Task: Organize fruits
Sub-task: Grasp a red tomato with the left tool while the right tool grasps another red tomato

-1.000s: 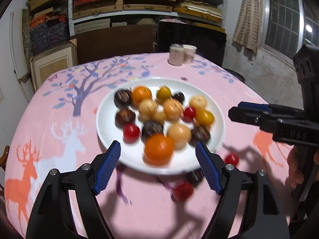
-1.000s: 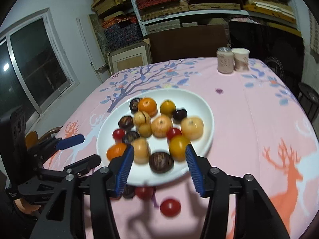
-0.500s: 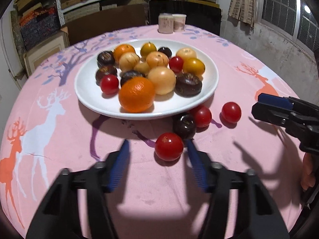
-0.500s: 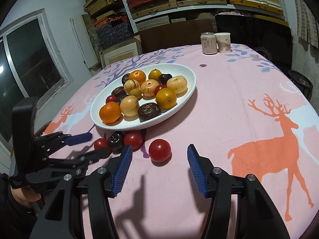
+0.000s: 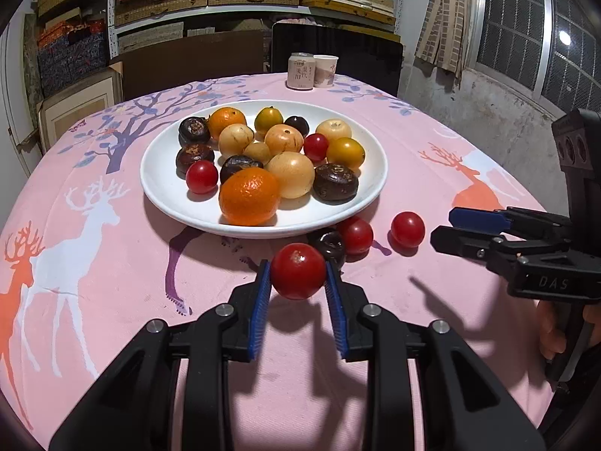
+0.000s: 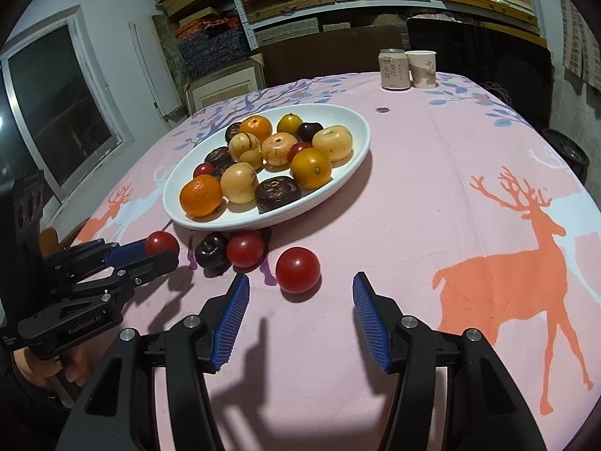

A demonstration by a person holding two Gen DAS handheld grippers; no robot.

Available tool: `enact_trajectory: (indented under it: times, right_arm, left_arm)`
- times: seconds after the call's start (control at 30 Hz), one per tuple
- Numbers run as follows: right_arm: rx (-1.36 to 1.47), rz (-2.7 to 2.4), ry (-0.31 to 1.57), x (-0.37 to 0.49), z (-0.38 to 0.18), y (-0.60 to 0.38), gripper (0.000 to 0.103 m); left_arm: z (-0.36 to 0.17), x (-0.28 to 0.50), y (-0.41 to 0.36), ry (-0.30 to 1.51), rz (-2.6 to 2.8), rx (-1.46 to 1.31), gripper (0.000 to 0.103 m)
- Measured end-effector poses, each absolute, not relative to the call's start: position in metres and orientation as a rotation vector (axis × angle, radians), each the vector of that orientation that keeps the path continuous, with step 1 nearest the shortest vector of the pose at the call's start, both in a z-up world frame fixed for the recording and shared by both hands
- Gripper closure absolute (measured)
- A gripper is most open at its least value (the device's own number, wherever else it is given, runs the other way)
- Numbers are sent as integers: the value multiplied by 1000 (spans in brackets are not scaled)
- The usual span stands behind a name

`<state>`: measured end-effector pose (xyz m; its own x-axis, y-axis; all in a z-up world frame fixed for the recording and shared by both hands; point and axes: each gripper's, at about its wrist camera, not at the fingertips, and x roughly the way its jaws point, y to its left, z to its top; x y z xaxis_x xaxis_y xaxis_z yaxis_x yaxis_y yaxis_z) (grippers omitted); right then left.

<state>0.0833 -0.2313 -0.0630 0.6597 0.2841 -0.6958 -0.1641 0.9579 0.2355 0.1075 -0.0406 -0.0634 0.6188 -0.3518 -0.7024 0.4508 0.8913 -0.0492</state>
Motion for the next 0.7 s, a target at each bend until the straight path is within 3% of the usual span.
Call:
enact_trajectory:
  times: [0.53,0.7]
  right_arm:
    - [93,236,852,93,-67,-218,45]
    - [70,205,882,111,-72,-215,51]
  left_arm:
    - [-66,109,-38,788,-449,132,75]
    - [-66,110,-36,793,-448,129,75]
